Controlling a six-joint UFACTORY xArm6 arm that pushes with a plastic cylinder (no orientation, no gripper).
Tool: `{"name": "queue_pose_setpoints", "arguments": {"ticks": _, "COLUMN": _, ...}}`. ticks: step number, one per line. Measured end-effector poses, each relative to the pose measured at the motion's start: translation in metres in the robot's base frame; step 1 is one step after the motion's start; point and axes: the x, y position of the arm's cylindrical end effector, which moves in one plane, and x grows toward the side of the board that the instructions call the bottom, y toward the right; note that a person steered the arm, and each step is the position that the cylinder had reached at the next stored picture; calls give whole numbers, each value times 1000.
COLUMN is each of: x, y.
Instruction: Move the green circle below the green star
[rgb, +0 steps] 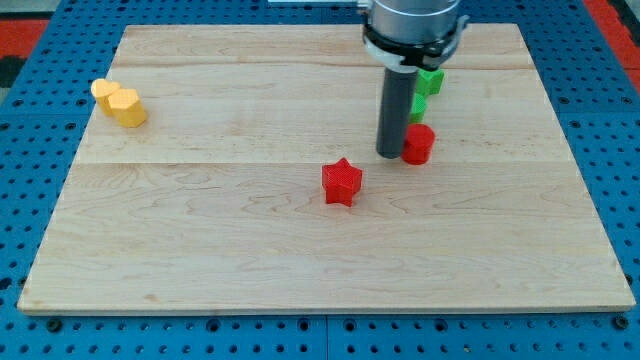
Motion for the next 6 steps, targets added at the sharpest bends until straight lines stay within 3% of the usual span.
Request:
{"name": "queue_pose_setpoints", "arguments": {"ticks": 2, "x": -26, "y": -42}}
{"name": "queue_pose_setpoints", "arguments": {"ticks": 3, "x": -52, "y": -35}}
{"name": "queue_pose_setpoints", "arguments": {"ticks": 5, "x": -55, "y": 21}}
{"name": "queue_pose_setpoints", "arguments": {"ticks": 6, "x": -57, "y": -2}}
